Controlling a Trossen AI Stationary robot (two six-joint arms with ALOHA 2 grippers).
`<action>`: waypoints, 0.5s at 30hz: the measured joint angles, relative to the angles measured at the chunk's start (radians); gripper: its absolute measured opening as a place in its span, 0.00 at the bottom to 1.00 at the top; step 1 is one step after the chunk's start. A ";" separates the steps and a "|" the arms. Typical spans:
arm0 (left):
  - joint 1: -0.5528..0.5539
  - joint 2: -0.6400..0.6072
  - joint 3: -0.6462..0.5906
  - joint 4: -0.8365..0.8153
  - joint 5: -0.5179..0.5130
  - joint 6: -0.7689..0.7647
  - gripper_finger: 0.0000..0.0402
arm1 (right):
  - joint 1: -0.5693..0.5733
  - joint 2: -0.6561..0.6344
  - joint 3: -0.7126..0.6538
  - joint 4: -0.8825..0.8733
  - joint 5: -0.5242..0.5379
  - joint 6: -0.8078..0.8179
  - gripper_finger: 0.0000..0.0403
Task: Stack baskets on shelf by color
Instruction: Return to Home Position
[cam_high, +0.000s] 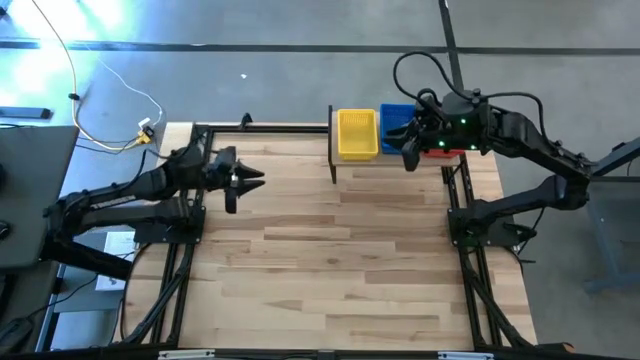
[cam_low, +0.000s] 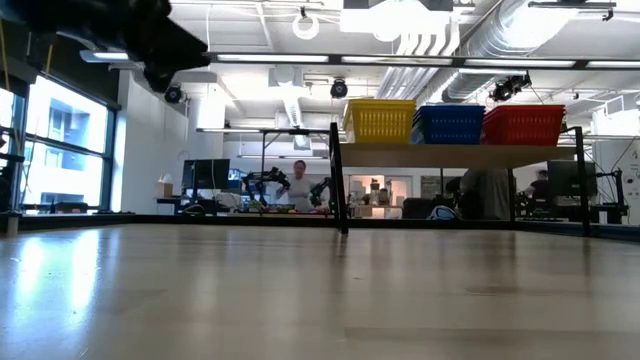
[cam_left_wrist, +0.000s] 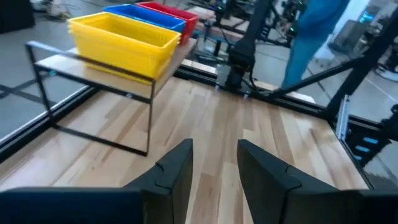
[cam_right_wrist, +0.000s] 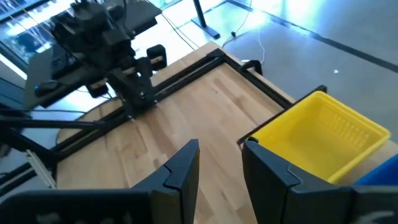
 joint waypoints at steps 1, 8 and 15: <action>0.000 -0.027 -0.021 -0.001 -0.013 -0.005 0.29 | 0.003 0.001 0.000 0.006 0.000 0.010 0.27; 0.000 -0.177 -0.137 0.005 -0.097 -0.006 0.29 | 0.008 0.011 0.000 0.034 -0.004 0.060 0.27; 0.000 -0.301 -0.233 0.006 -0.099 -0.032 0.29 | 0.004 0.006 0.000 0.040 0.012 0.075 0.27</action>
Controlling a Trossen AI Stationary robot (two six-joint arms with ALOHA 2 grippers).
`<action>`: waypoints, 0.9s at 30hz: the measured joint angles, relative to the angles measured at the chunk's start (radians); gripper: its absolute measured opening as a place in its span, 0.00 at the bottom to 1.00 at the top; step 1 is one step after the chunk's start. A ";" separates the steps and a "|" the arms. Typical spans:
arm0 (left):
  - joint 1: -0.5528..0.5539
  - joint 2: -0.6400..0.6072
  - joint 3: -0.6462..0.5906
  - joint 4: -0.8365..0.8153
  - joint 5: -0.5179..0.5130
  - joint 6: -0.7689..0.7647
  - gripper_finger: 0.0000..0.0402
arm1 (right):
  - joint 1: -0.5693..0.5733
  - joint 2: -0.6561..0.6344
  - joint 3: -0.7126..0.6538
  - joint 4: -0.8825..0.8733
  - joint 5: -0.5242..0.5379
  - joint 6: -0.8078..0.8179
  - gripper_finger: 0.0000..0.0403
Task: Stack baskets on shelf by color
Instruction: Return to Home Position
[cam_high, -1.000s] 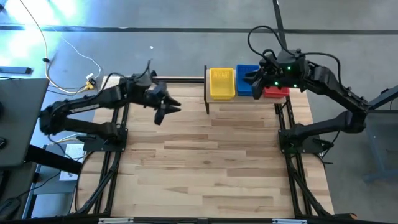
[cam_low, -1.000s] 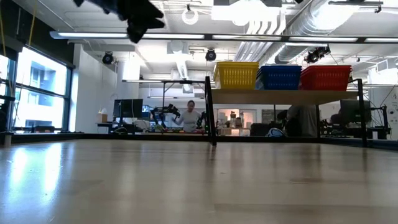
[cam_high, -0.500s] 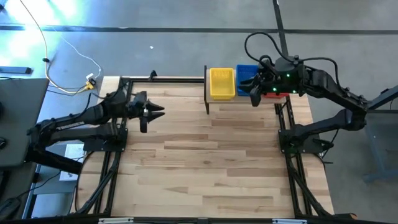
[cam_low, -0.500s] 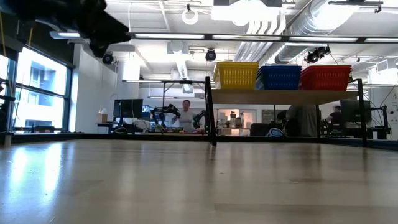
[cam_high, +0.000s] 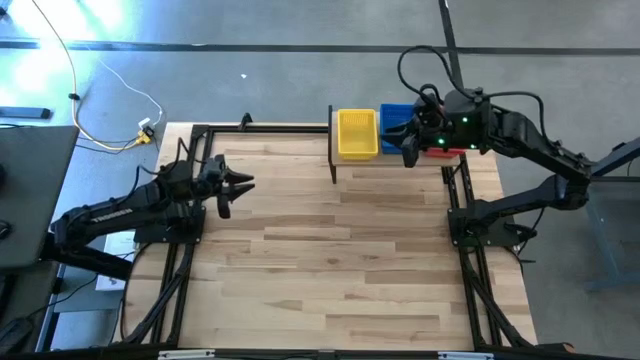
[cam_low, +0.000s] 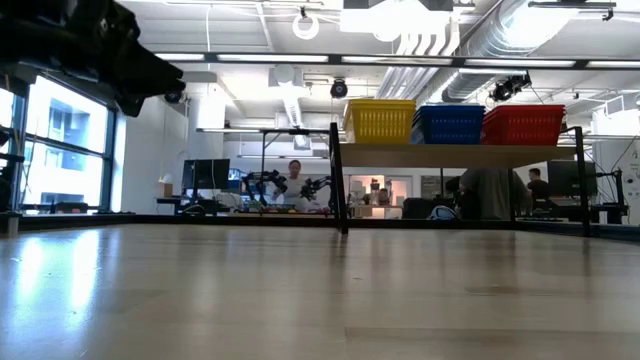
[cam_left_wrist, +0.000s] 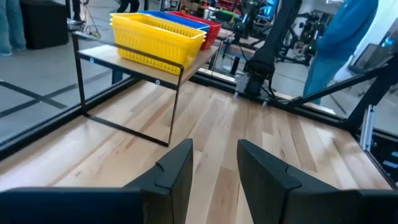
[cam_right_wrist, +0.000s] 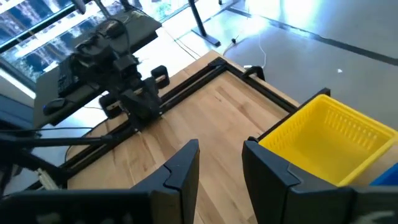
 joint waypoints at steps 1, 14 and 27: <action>0.000 -0.016 -0.013 0.000 0.000 -0.010 0.29 | 0.000 -0.005 0.000 0.001 -0.009 -0.009 0.27; 0.000 -0.105 -0.168 0.118 0.000 -0.073 0.29 | 0.000 -0.163 0.000 0.147 -0.080 -0.067 0.27; 0.001 -0.091 -0.243 0.222 0.006 -0.055 0.29 | 0.000 -0.444 0.000 0.153 -0.146 -0.250 0.27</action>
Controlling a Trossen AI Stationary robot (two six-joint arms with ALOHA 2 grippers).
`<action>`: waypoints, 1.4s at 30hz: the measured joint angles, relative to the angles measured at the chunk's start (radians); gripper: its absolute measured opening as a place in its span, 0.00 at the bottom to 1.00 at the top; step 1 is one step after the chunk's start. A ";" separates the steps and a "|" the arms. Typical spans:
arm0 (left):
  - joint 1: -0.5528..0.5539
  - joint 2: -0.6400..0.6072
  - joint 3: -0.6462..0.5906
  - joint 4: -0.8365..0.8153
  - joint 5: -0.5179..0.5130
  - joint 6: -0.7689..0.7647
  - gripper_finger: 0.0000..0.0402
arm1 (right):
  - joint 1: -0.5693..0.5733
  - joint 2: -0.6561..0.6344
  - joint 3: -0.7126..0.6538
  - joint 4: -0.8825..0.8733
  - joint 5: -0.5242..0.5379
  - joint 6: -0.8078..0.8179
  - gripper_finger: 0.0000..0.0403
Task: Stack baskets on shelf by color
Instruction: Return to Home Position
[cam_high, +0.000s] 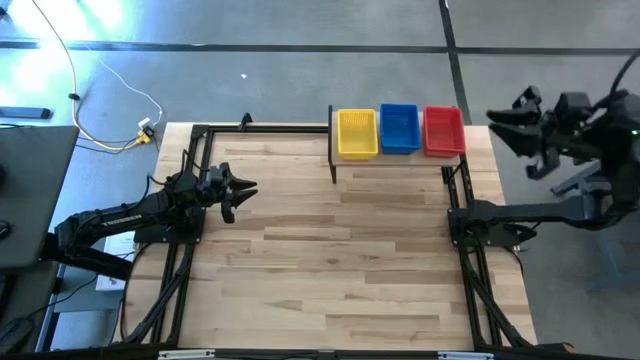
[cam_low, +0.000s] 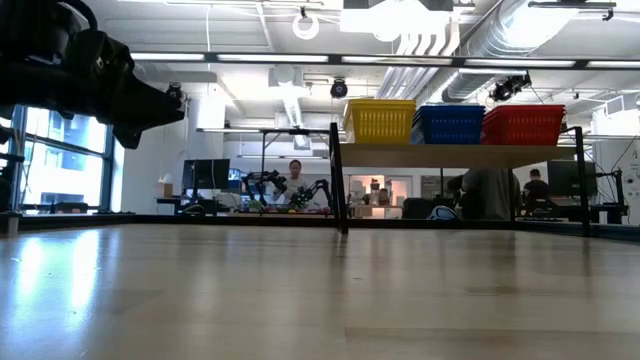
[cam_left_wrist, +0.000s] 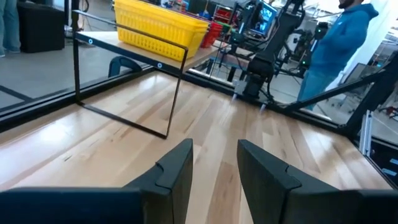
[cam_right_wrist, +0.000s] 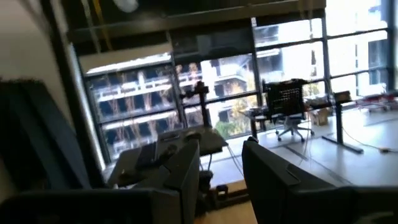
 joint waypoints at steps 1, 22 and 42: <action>0.000 0.000 0.000 0.000 0.000 0.001 0.29 | 0.000 -0.012 -0.002 -0.013 -0.021 -0.023 0.27; 0.000 0.001 0.000 0.000 -0.001 0.003 0.29 | 0.000 -0.400 -0.709 0.109 -0.027 -0.155 0.27; 0.000 0.001 0.001 0.000 -0.002 0.003 0.29 | 0.000 -0.652 -1.349 0.500 -0.053 -0.099 0.27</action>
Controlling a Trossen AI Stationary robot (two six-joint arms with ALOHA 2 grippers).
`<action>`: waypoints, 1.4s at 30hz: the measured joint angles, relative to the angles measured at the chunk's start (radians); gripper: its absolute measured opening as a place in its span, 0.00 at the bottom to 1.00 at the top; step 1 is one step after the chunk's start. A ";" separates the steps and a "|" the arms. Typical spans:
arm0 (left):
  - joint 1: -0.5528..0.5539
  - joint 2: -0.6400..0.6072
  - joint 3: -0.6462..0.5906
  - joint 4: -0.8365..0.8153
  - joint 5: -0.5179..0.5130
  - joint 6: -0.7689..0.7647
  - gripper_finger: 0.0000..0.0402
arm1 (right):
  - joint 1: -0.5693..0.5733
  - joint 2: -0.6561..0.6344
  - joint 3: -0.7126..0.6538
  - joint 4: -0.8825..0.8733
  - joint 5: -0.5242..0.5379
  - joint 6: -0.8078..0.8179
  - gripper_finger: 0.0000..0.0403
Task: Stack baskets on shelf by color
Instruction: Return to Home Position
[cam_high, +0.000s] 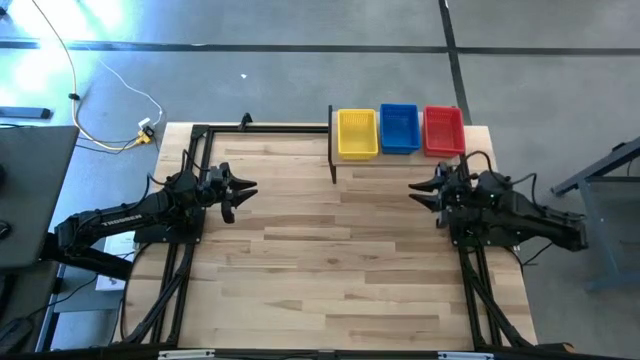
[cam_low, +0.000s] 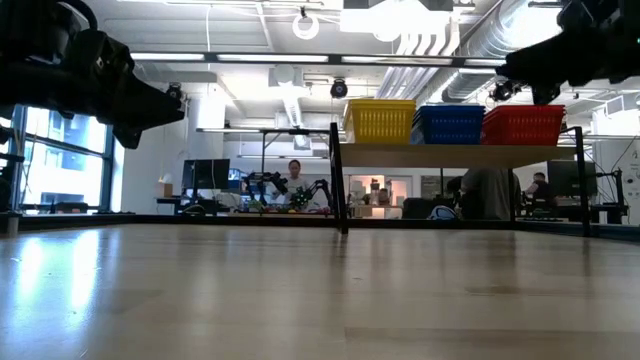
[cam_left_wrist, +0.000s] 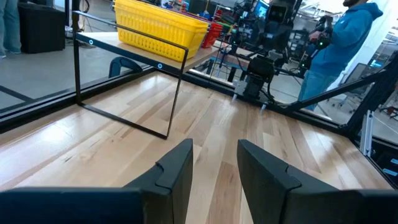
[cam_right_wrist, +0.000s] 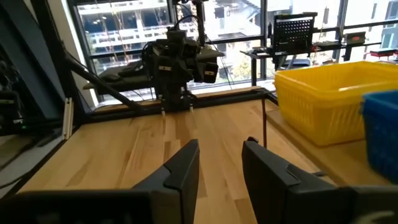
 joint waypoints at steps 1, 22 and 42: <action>0.000 0.000 0.000 0.000 0.000 0.000 0.29 | 0.000 -0.012 -0.015 0.007 -0.003 0.006 0.27; 0.000 0.000 0.000 0.000 0.000 0.000 0.29 | 0.000 -0.063 -0.153 0.033 0.062 0.055 0.27; 0.000 0.000 0.000 0.000 0.000 0.000 0.29 | 0.000 -0.055 -0.153 0.022 0.072 0.099 0.27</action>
